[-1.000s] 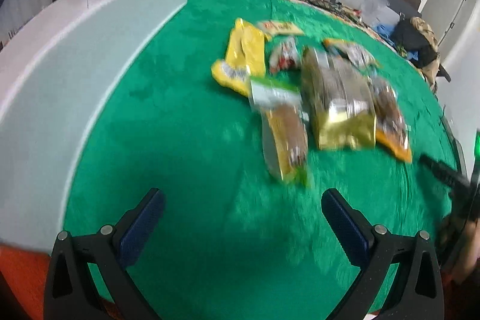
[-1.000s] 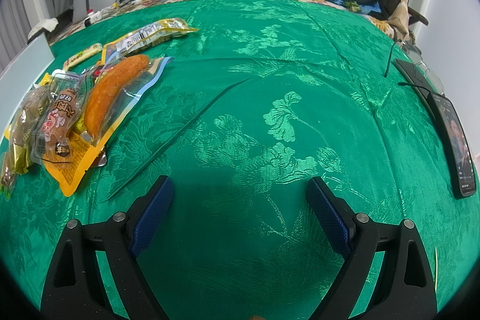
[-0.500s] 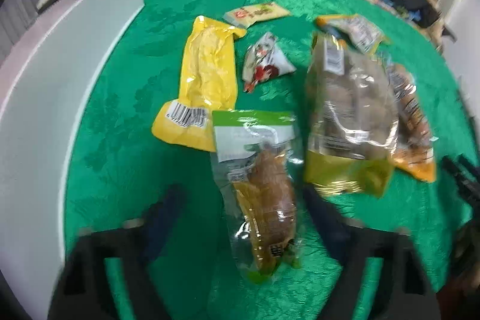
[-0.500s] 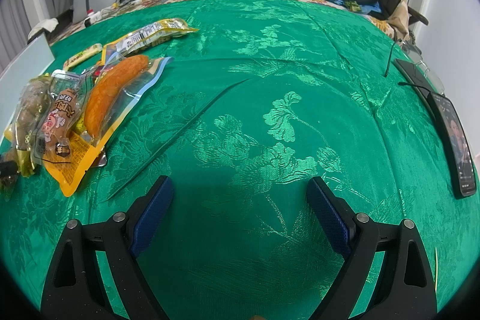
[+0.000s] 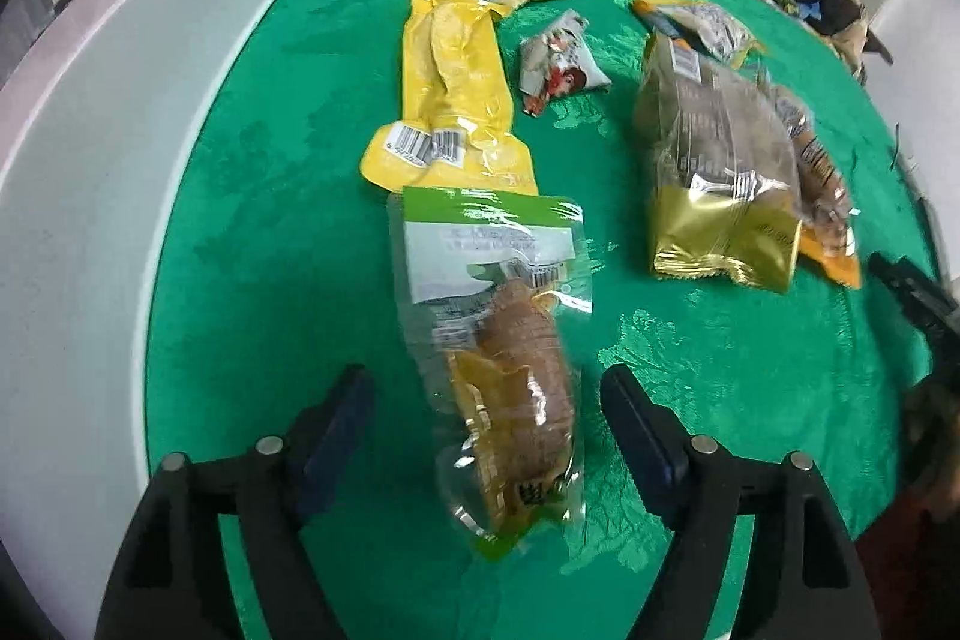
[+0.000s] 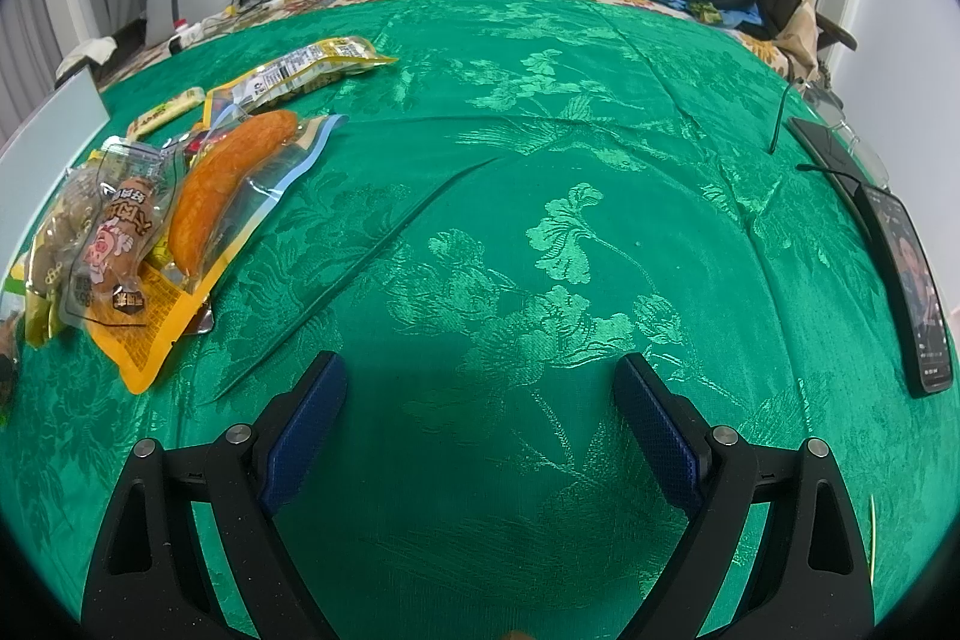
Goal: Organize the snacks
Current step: 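Grasp the clear green-labelled snack bag with the left gripper while the right tool approaches the gold bag, then grasp the gold bag of round cakes with the right gripper and lift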
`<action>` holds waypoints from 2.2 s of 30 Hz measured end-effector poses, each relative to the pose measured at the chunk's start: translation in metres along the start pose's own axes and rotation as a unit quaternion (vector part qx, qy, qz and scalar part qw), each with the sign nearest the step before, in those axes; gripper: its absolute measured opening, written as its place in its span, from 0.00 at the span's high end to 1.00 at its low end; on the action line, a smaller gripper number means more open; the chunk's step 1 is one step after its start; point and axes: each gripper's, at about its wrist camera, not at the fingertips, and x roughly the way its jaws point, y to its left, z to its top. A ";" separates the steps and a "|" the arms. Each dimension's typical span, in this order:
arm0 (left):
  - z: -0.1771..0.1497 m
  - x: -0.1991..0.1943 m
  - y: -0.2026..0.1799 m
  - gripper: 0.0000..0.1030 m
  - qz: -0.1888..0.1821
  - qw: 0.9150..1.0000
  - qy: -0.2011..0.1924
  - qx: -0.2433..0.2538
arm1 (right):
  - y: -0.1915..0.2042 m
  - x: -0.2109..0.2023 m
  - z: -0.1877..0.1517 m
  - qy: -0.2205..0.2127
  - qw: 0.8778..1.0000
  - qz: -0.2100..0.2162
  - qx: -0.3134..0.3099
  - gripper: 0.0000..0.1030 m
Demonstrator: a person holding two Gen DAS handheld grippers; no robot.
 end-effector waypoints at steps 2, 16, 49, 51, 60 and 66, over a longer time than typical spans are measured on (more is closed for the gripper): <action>-0.002 0.004 -0.010 0.23 0.032 0.999 -0.008 0.025 | 0.000 0.000 0.000 0.000 1.000 0.000 0.000 0.09; -0.046 -0.023 0.024 0.63 -0.052 0.991 -0.104 -0.066 | 0.003 -0.004 0.009 0.045 0.999 0.004 0.013 0.13; -0.063 -0.095 0.071 0.73 -0.193 0.956 -0.169 -0.145 | 0.186 -0.069 0.044 0.107 0.962 0.236 0.086 0.51; -0.058 -0.116 0.085 0.73 -0.203 0.949 -0.184 -0.156 | 0.188 -0.078 0.049 0.099 0.957 0.257 0.095 0.51; -0.022 -0.199 0.196 0.73 -0.103 0.941 -0.261 -0.188 | 0.273 -0.156 0.113 0.034 0.931 0.361 0.031 0.51; -0.024 -0.191 0.264 0.72 0.025 0.948 -0.236 -0.211 | 0.377 -0.183 0.135 0.016 0.912 0.408 -0.037 0.50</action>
